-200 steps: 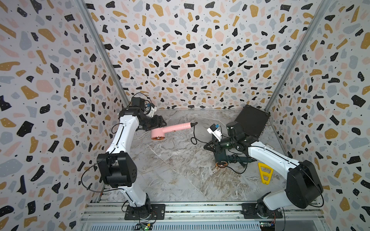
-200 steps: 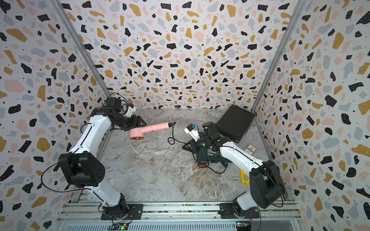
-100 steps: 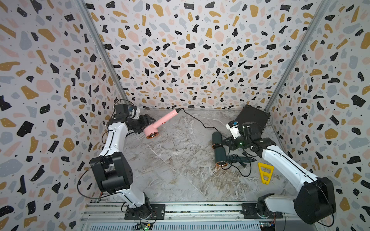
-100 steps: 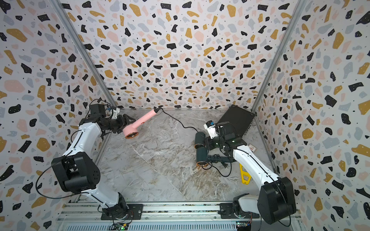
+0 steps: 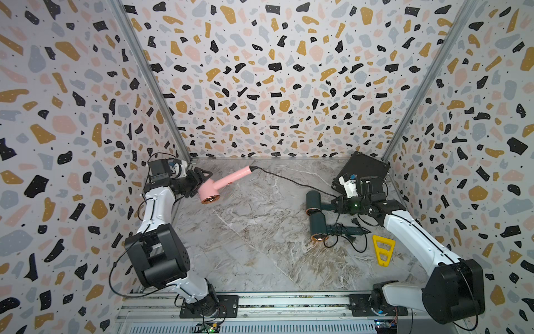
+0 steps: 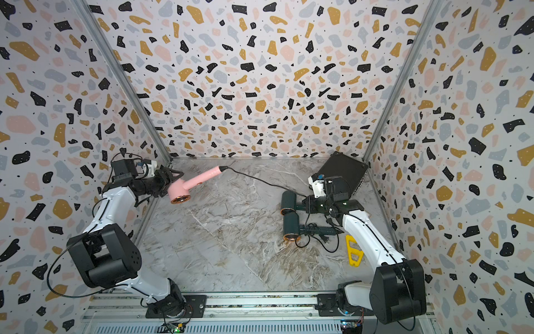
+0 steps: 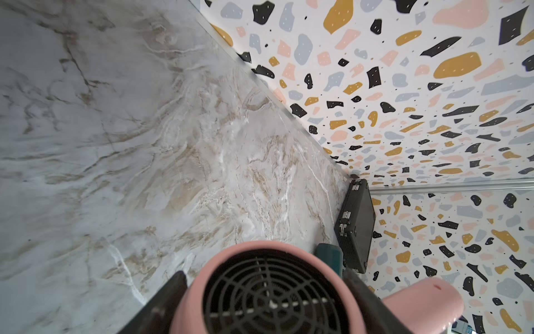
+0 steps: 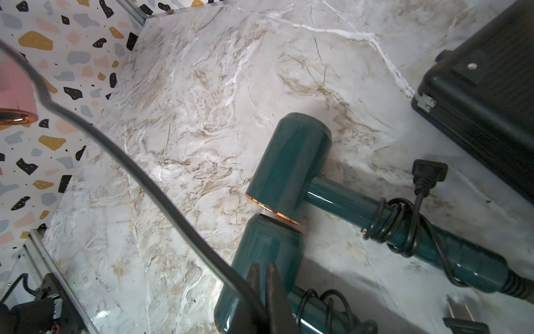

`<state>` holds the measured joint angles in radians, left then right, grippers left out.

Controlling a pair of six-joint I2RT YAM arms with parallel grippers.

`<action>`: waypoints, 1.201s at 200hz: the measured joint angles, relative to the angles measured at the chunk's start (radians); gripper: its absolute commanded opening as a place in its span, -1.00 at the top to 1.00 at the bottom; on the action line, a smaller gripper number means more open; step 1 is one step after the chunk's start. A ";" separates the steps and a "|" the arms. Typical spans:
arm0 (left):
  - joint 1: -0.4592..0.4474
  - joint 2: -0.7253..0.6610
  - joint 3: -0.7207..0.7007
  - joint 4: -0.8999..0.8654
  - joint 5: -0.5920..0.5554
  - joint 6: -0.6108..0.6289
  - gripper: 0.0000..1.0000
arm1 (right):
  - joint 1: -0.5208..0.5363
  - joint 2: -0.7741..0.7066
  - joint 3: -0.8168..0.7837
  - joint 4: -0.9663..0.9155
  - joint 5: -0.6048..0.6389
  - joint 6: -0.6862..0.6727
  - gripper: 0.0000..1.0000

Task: Wrap the cord around the hair dryer
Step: Adjust the power cord at the center of the board.

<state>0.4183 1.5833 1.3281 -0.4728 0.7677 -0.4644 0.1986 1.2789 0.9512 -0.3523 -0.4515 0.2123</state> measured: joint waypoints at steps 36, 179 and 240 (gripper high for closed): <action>0.045 -0.031 0.000 0.076 -0.013 -0.111 1.00 | -0.049 -0.005 0.009 -0.092 -0.005 0.026 -0.27; 0.078 -0.029 0.000 0.164 -0.018 -0.233 1.00 | 0.224 0.021 0.075 -0.259 0.163 -0.141 -0.01; 0.078 -0.029 0.000 0.168 0.000 -0.236 1.00 | 0.438 0.302 0.126 -0.016 0.277 -0.165 -0.07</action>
<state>0.4961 1.5543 1.3281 -0.3046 0.7677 -0.7006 0.6369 1.5806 1.0767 -0.3683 -0.1745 0.0475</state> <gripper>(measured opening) 0.738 0.513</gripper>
